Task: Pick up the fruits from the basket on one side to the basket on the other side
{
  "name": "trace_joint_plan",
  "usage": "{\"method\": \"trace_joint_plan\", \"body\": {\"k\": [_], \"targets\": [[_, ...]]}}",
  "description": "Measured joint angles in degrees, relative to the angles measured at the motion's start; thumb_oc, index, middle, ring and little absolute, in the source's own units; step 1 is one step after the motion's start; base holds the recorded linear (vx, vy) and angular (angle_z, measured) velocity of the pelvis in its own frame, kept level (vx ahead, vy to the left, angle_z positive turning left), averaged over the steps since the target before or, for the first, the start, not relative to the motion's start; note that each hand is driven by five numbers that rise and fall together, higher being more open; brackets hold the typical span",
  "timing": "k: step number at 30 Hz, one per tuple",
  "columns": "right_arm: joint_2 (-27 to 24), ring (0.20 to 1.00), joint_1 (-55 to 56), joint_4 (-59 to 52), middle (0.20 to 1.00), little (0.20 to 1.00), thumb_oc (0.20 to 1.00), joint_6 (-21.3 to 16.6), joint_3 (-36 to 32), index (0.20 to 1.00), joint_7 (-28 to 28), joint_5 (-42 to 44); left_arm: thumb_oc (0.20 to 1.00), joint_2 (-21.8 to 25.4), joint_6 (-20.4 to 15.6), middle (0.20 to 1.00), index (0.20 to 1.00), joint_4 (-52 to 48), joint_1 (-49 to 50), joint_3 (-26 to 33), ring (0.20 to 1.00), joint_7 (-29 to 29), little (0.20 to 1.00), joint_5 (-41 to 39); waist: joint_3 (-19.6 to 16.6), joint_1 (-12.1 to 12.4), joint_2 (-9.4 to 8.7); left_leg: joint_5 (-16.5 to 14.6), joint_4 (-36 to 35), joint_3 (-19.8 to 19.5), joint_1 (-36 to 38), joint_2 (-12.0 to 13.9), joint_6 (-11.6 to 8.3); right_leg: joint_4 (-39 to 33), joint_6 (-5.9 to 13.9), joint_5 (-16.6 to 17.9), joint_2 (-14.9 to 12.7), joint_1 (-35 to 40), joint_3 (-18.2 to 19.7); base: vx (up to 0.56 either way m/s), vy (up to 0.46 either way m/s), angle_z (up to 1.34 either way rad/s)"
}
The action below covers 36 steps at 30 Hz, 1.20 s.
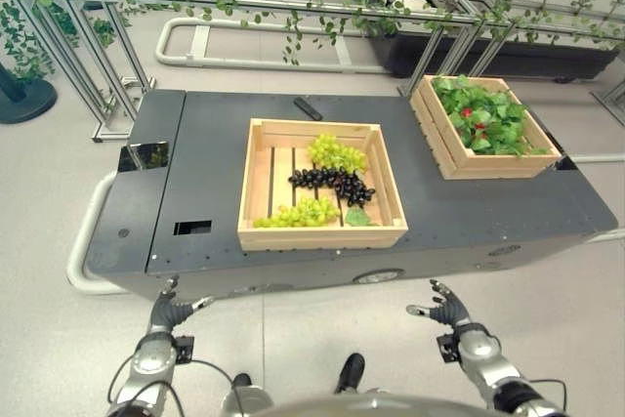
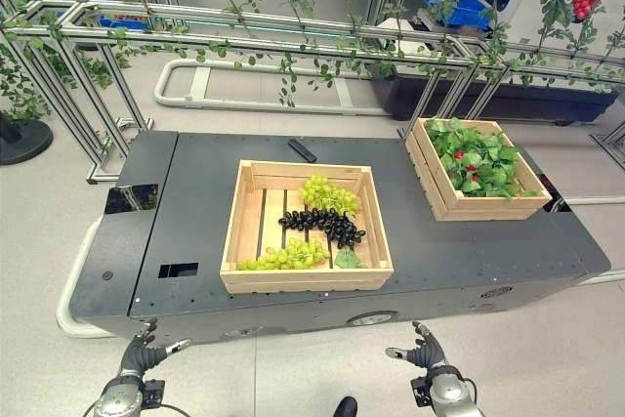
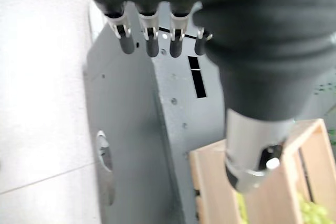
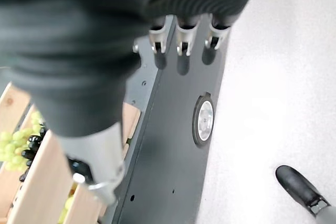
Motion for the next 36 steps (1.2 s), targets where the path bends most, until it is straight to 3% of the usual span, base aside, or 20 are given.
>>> {"method": "trace_joint_plan", "body": {"k": [6, 10, 15, 19, 23, 25, 30, 33, 34, 36], "targets": [[-0.1, 1.000, 0.5, -2.2, 1.000, 1.000, 1.000, -0.3, -0.1, 1.000, 0.0, 0.0, 1.000, 0.0, -0.1, 1.000, 1.000, 0.2, 0.5, 0.0, 1.000, 0.1, 1.000, 0.0, -0.2, -0.2, 0.37, 0.0, -0.1, 0.2, 0.9, -0.1, 0.00, 0.0, 0.00, 0.0, 0.0, 0.7, 0.0, 0.00, 0.002, -0.01], [-3.0, 1.000, 2.1, -10.5, 1.000, 1.000, 1.000, -0.5, -0.4, 1.000, 0.8, 0.0, 1.000, 0.6, -0.2, 1.000, 1.000, -2.4, 1.4, 0.1, 1.000, 0.0, 1.000, 0.0, -0.3, -0.2, 0.46, 0.0, -0.1, 0.2, 0.8, -0.1, 0.00, 0.0, 0.00, 0.0, 0.1, 0.6, 0.0, 0.00, 0.000, 0.00], [-9.1, 1.000, 4.6, -21.9, 1.000, 1.000, 1.000, -1.9, -4.9, 1.000, 2.3, 0.5, 1.000, 2.0, -1.9, 1.000, 1.000, -13.1, 4.6, 2.6, 1.000, -0.5, 1.000, -0.1, -0.8, -0.1, 0.26, 0.0, -0.2, 0.2, -0.5, 0.0, -0.10, 0.0, 0.05, 0.0, 0.3, -0.2, 0.0, 0.00, -0.006, 0.00], [-15.1, 1.000, 4.1, -26.3, 1.000, 1.000, 1.000, -2.1, -7.0, 1.000, 3.7, 2.8, 1.000, 4.6, -2.3, 1.000, 1.000, -15.3, 4.9, 5.2, 1.000, -0.5, 1.000, -0.3, -0.8, -0.1, -0.23, 0.2, -0.3, 0.2, -0.4, 0.2, -0.26, 0.0, -0.10, 0.1, 0.5, -0.6, 0.0, 0.00, -0.008, 0.00], [-24.4, 1.000, 2.7, -32.4, 1.000, 1.000, 1.000, -2.1, -7.6, 1.000, 6.3, 3.0, 1.000, 7.7, -2.3, 1.000, 1.000, -16.7, 5.7, 7.2, 1.000, -1.1, 1.000, -0.3, 0.3, -0.2, -2.99, 0.4, -0.2, 0.3, -1.4, 0.5, -0.59, 0.0, -0.12, 0.1, 0.9, -1.7, 0.1, -0.02, -0.019, -0.04], [-25.9, 1.000, 0.6, -32.6, 1.000, 1.000, 1.000, -2.1, -7.6, 1.000, 7.0, 3.1, 1.000, 8.7, -2.2, 1.000, 1.000, -16.6, 6.1, 7.2, 1.000, -1.5, 1.000, -0.3, 0.3, 0.0, -4.66, 0.5, -0.2, 0.4, -1.4, 0.7, -0.83, 0.0, -0.12, 0.1, 1.3, -2.0, 0.2, -0.03, -0.018, -0.11], [-29.4, 1.000, -5.5, -33.7, 1.000, 1.000, 1.000, -2.2, -4.4, 1.000, 9.5, 5.1, 1.000, 9.3, -2.2, 1.000, 1.000, -16.7, 5.8, 6.7, 1.000, -2.6, 1.000, -0.3, 1.2, 0.0, -5.81, 0.5, 0.0, 0.4, -2.6, 0.9, -0.94, 0.0, -0.11, 0.1, 1.4, -3.1, 0.1, -0.03, -0.025, -0.02], [-30.9, 1.000, -10.4, -33.5, 1.000, 1.000, 1.000, -2.2, 1.0, 1.000, 11.2, 6.2, 1.000, 9.4, -2.3, 1.000, 1.000, -16.8, 5.5, 6.7, 1.000, -2.8, 1.000, -0.4, 3.2, 0.2, -6.13, 0.5, 0.5, 0.2, -3.3, 1.1, -1.14, 0.0, -0.16, 0.2, 1.6, -3.5, -0.2, -0.06, -0.038, 0.04], [-30.8, 1.000, -11.4, -33.4, 1.000, 1.000, 1.000, -2.2, 1.7, 1.000, 11.7, 6.2, 1.000, 9.4, -2.3, 1.000, 1.000, -16.9, 4.7, 6.7, 1.000, -2.8, 1.000, -0.4, 4.3, 1.4, -6.23, 0.6, 0.6, 0.1, -3.7, 1.2, -1.25, 0.0, -0.20, 0.2, 1.8, -3.8, -0.2, -0.12, -0.028, 0.02], [-32.7, 1.000, -16.5, -32.3, 1.000, 1.000, 1.000, -2.1, 8.0, 1.000, 12.2, 6.1, 1.000, 10.2, -2.3, 1.000, 1.000, -17.9, 4.5, 6.5, 1.000, -2.8, 1.000, -0.5, 5.7, 1.8, -6.40, 0.5, 1.7, -0.2, -5.8, 1.4, -1.36, 0.0, -0.57, 0.5, 1.8, -5.3, -0.3, -0.10, -0.012, 0.01]]}}
